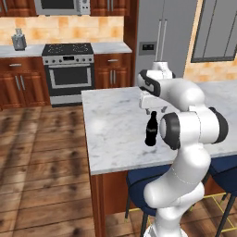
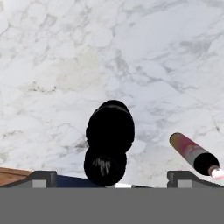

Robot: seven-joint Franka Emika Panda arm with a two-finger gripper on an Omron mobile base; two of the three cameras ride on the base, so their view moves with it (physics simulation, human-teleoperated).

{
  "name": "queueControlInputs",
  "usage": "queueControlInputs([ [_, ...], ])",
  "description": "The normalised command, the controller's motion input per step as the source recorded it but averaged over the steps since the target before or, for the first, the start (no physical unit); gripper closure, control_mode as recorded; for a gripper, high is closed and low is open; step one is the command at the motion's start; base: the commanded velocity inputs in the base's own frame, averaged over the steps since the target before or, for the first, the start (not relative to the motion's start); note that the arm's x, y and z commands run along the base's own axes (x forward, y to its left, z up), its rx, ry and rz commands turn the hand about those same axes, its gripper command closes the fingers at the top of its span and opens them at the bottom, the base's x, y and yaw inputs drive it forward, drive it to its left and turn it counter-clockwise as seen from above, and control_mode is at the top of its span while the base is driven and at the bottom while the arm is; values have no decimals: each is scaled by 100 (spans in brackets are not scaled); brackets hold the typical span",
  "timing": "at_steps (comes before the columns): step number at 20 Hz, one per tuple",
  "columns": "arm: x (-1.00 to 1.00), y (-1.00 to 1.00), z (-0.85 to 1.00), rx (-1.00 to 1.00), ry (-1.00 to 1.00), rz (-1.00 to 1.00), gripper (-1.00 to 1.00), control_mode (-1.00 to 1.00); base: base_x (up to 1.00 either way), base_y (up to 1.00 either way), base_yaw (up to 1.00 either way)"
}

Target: Place the large bottle from the dining counter next to the other large bottle outside the sink, and place the small bottle from the dining counter next to the other small bottle inside the sink.

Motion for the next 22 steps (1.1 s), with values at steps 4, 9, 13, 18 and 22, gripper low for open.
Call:
queueControlInputs([
  [4,8,0,-3,0,0,0,-100,-100,0,0,0],
  [9,9,0,-1,0,0,0,-100,-100,0,0,0],
  [13,0,0,-3,0,0,0,-100,-100,0,0,0],
  [18,0,0,-24,0,0,0,-100,-100,0,0,0],
  [22,0,0,-10,0,0,0,-100,-100,0,0,0],
])
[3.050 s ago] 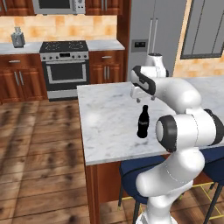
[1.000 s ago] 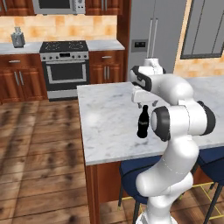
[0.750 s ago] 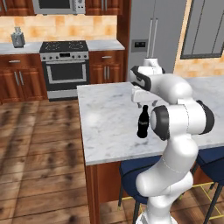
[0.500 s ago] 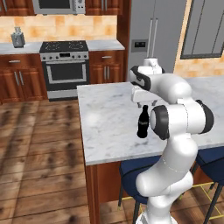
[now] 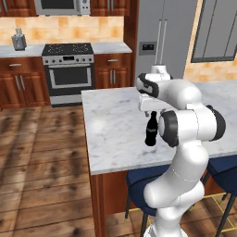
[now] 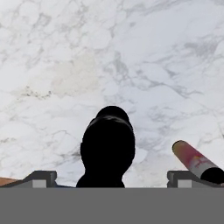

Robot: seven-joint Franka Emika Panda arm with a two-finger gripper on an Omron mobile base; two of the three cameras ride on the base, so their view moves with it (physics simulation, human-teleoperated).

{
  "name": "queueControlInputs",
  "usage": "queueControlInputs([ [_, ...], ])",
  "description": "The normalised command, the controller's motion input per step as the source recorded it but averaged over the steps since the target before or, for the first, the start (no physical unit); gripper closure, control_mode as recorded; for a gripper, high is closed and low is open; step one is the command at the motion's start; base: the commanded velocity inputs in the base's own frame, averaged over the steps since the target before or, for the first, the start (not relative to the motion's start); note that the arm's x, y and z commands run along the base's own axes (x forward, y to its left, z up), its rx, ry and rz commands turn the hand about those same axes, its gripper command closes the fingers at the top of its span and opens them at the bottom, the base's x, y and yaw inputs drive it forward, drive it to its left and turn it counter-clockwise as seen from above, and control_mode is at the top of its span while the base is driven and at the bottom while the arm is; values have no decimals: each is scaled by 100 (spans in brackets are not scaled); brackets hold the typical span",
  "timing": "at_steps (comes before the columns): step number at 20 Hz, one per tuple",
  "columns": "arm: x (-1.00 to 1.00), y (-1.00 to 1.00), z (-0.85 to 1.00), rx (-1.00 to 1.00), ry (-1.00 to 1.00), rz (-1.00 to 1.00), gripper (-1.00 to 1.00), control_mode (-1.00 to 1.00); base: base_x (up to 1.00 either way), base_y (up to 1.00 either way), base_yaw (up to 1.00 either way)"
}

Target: Place the large bottle from the dining counter next to the other large bottle outside the sink, and place the small bottle from the dining counter next to the other small bottle inside the sink.

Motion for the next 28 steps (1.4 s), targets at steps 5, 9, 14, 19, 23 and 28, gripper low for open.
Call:
queueControlInputs([
  [5,0,3,0,0,0,0,-100,-100,0,0,0],
  [9,0,6,0,0,0,0,-100,-100,0,0,0],
  [14,0,1,0,0,0,0,-100,-100,0,0,0],
  [19,0,0,0,0,0,0,-100,-100,0,0,0],
  [23,0,0,0,0,0,0,-100,-100,0,0,0],
  [28,0,0,0,0,0,0,100,-100,0,0,0],
])
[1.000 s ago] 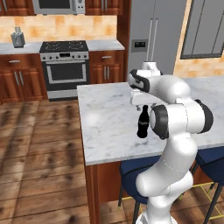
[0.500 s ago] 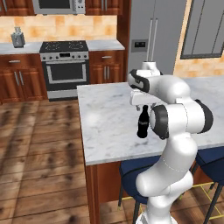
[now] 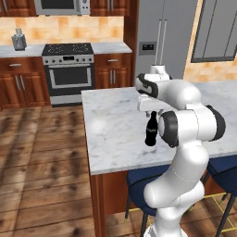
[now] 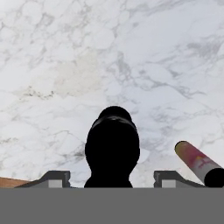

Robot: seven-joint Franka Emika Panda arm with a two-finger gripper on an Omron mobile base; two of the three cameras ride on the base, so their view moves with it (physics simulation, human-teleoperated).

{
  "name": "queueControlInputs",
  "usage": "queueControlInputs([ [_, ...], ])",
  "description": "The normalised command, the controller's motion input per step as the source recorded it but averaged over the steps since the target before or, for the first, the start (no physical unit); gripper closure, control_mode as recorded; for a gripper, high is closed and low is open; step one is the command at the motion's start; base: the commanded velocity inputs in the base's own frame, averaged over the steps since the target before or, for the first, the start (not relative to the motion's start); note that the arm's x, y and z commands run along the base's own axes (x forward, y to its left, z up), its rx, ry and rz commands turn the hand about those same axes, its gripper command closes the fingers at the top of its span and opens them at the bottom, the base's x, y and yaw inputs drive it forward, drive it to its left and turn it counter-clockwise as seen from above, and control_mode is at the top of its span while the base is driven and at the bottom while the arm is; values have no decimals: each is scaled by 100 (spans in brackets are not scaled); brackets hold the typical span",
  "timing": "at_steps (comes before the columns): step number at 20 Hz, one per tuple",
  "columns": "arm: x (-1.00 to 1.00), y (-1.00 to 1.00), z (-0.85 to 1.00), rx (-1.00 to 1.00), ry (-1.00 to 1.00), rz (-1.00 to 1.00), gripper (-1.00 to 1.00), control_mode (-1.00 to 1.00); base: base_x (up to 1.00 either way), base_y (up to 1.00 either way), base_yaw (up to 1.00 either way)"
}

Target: Place the large bottle from the dining counter next to the other large bottle outside the sink, and place the small bottle from the dining counter next to the other small bottle inside the sink.

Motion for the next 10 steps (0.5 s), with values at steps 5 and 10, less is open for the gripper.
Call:
queueControlInputs([
  [5,0,0,0,0,0,0,100,-100,0,0,0],
  [10,0,0,0,0,0,0,100,-100,0,0,0],
])
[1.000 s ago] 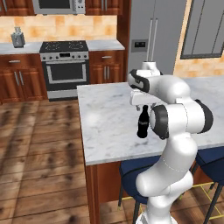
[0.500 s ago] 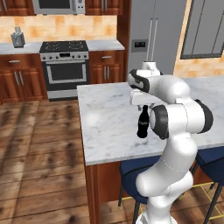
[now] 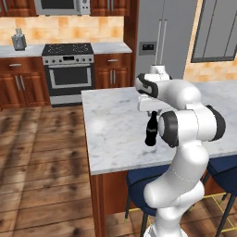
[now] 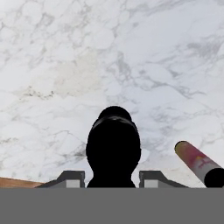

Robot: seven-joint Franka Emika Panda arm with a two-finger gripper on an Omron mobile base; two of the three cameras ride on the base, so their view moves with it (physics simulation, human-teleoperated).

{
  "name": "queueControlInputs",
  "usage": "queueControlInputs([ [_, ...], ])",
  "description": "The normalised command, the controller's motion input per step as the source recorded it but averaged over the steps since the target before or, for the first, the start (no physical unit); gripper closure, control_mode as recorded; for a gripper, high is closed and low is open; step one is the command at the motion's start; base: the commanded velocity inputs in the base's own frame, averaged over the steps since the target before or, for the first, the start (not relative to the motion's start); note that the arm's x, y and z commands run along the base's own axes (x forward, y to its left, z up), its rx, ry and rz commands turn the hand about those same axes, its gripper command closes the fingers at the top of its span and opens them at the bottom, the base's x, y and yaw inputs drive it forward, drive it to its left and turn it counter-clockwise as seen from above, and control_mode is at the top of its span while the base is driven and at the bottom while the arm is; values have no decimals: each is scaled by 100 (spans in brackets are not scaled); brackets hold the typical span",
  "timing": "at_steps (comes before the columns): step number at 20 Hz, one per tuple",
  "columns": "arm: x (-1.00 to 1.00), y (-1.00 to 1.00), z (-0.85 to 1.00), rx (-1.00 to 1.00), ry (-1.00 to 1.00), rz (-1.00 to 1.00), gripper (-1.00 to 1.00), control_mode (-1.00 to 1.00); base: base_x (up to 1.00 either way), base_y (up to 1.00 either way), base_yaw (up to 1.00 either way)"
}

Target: Place the large bottle from the dining counter next to the other large bottle outside the sink, and place the small bottle from the dining counter next to the other small bottle inside the sink.

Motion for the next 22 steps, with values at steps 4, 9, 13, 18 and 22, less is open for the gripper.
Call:
queueControlInputs([
  [4,-3,0,5,2,-3,5,100,-100,0,0,0],
  [9,-61,0,66,5,-6,0,100,-100,0,0,0],
  [13,-100,0,95,3,-9,0,100,-100,0,0,0],
  [18,-95,15,77,0,-4,1,100,-100,0,0,0],
  [22,-83,38,62,0,0,0,100,-100,0,0,0],
])
